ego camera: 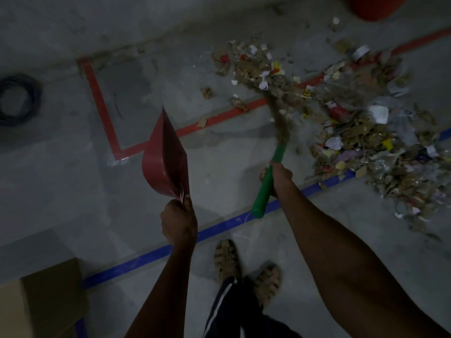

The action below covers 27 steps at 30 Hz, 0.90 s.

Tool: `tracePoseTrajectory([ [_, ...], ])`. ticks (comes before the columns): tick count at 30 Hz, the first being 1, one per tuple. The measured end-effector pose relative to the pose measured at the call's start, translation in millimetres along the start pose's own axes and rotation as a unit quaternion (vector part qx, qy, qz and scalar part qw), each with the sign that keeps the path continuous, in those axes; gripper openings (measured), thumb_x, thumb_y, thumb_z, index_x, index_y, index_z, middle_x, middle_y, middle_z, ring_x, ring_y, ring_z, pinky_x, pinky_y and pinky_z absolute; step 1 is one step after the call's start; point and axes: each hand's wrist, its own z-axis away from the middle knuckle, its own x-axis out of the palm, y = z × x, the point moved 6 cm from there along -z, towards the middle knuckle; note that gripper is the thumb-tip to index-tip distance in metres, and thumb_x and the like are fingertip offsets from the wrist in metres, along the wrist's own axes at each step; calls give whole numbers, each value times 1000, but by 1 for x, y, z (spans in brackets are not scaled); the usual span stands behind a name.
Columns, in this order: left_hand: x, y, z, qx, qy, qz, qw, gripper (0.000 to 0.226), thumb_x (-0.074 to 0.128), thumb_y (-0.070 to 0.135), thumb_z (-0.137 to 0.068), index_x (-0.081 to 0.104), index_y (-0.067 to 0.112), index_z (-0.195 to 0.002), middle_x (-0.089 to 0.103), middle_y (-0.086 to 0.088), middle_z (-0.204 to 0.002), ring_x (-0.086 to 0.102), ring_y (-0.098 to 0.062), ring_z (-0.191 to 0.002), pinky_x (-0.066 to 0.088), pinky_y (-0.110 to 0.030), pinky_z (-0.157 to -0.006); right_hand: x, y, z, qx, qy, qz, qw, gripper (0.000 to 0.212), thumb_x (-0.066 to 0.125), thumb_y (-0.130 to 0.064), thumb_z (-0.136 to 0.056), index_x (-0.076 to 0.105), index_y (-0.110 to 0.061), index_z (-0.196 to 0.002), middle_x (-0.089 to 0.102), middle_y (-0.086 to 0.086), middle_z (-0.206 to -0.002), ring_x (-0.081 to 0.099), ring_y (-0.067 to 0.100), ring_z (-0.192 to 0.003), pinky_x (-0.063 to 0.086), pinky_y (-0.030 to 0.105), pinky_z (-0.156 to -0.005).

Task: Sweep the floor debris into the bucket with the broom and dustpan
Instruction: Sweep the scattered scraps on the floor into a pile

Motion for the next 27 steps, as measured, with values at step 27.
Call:
tracePoseTrajectory([
  [27,28,40,-15,34,-53,-34,997,40,53,41,-99,63,4,-87,67,-16,-93,59,-30,-80,45,-34,-70,45,-28,49,-91,-112,-39,989,4,61,-9,-96,62,-5,-95,61,13,-73,47,16,-41,43,23,-40],
])
